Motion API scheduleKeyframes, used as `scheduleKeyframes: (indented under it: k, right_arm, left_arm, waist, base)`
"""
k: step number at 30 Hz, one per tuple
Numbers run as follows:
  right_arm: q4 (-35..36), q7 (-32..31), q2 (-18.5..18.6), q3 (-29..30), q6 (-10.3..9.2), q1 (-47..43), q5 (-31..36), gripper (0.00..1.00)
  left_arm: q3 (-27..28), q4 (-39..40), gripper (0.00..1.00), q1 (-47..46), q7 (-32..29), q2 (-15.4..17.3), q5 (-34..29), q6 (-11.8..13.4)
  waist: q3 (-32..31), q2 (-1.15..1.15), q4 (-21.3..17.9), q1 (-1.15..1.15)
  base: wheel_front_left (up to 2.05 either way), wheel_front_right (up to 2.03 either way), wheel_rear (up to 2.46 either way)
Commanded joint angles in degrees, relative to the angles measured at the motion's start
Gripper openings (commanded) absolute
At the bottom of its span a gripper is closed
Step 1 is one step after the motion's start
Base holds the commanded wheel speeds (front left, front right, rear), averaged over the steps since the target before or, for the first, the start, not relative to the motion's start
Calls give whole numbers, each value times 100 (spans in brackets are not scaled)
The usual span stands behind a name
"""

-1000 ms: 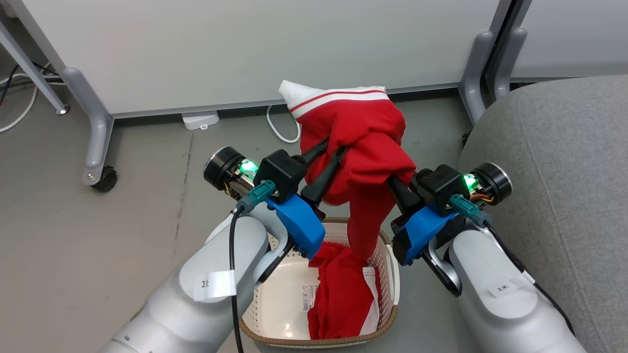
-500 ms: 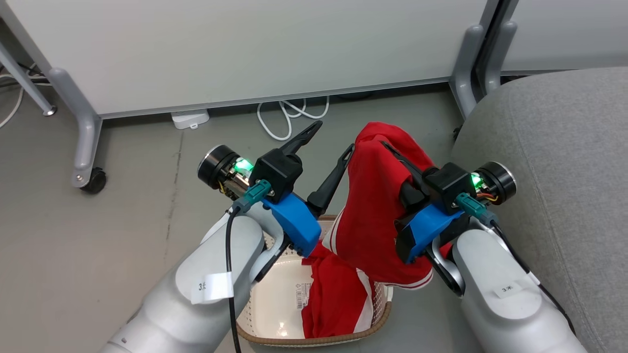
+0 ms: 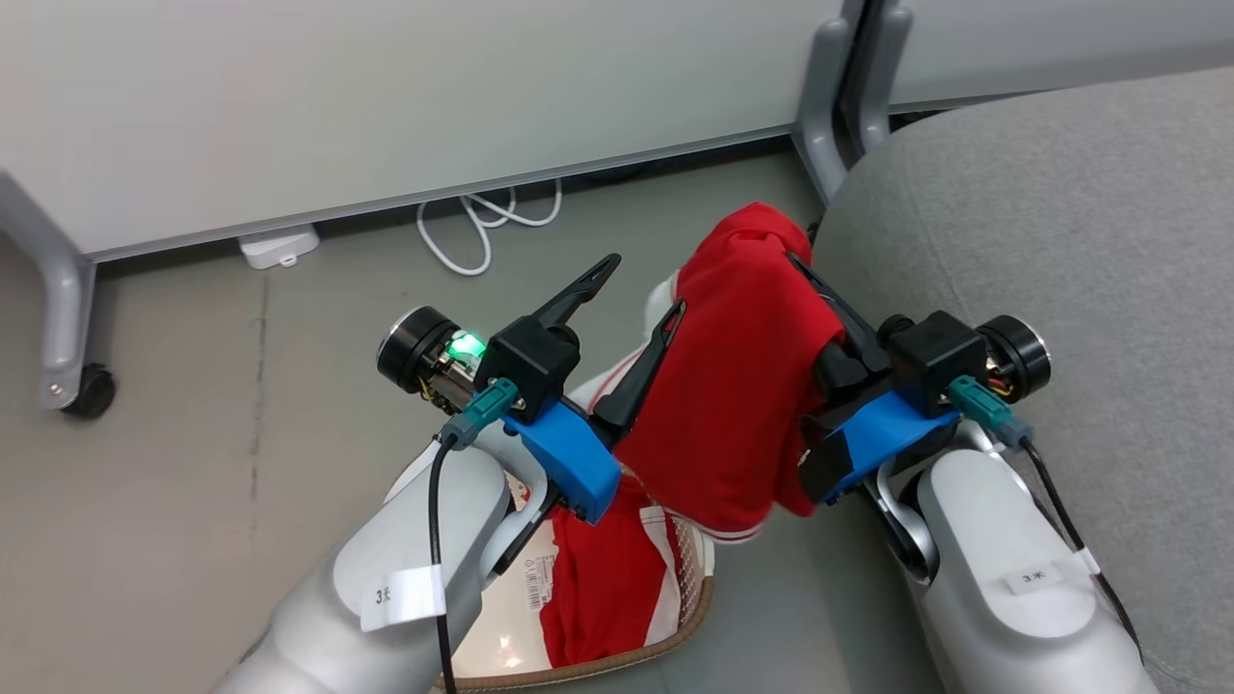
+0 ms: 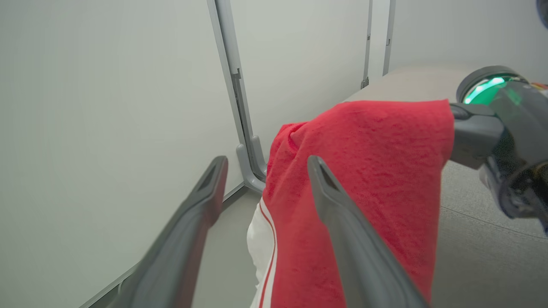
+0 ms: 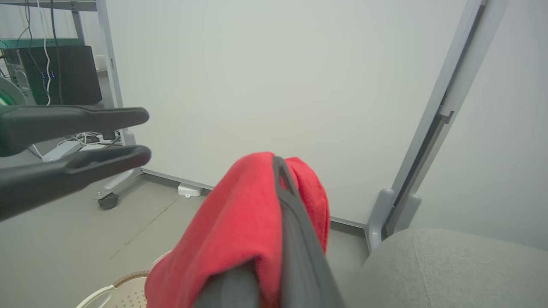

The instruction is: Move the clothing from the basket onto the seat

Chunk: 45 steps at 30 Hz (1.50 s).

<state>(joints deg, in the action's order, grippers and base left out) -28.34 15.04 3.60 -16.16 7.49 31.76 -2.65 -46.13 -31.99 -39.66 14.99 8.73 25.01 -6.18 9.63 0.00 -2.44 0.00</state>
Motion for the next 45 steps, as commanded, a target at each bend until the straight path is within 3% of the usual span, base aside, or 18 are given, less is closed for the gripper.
scheduleKeyframes:
  k: [1, 29, 45]
  right_arm:
    - [81, 22, 9, 68, 1, -92, -42, 0]
    - [1392, 22, 218, 1562, 1, -820, 22, 0]
    - [1614, 22, 55, 2003, 1, -1348, -23, 0]
  left_arm:
    - [38, 38, 100, 85, 30, 23, -55, -9]
    - [-51, 615, 100, 500, 29, 137, -493, -99]
    - [-268, 655, 100, 434, 29, 65, -493, -135]
  waist:
    - [35, 0, -128, 0]
    - [424, 0, -1599, 0]
    - [541, 0, -1876, 0]
  base:
    - [0, 0, 0]
    - [0, 0, 0]
    - [0, 0, 0]
